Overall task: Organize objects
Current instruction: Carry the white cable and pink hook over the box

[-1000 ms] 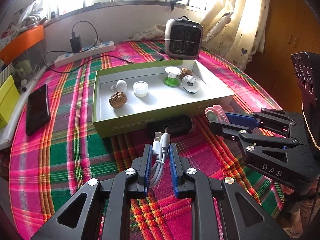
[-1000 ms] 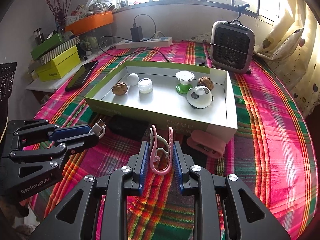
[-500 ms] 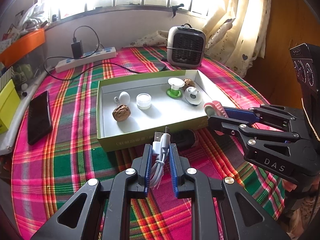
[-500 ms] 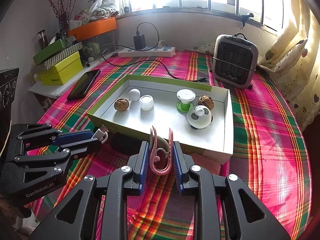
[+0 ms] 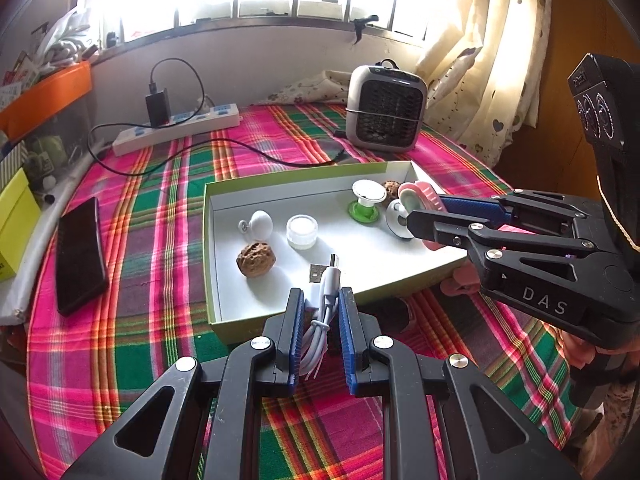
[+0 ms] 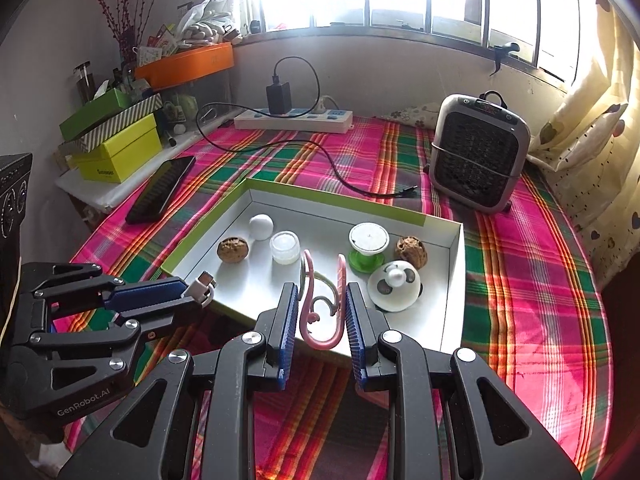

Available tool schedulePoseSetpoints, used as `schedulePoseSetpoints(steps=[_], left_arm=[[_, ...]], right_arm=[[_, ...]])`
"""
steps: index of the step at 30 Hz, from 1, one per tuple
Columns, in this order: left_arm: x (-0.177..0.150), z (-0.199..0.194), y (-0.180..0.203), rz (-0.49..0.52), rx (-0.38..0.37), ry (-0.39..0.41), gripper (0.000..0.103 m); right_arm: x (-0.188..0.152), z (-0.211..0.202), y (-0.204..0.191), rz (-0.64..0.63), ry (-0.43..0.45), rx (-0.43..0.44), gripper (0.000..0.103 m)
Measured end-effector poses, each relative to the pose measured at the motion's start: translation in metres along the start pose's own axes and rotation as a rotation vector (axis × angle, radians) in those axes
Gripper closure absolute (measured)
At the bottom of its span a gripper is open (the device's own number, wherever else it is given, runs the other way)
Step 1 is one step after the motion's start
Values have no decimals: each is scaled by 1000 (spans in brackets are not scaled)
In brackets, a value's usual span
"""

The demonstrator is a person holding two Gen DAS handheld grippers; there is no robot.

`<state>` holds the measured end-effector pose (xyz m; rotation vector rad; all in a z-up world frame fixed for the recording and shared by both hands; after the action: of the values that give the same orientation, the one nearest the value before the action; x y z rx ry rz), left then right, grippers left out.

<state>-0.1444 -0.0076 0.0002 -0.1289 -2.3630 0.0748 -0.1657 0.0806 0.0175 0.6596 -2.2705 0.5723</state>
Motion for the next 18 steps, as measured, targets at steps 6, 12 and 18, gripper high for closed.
schedulePoseSetpoints(steps=[6,12,18], left_arm=[[8,9,-4,-8,1,-6,88],[15,20,-4,-9,-1,-15,88],[20,30,-8,-8,9,-12,88]], right_arm=[[15,14,8,-5,-9,1,78],[28,32,15,-11,-31,23,78],[36,51,20,-17,-64,39,78]])
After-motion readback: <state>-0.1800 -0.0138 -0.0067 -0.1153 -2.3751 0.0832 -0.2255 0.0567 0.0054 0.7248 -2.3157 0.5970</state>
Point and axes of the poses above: each gripper's, at about its wrist camera, not at the fingertips, and z roughly the way its jaws point, y to its right, x to its top, the point moved 8 cm from there along z, roughly the way its jaws point, and after that the axes turned 15 degrees about x, right-handed, at the moved point
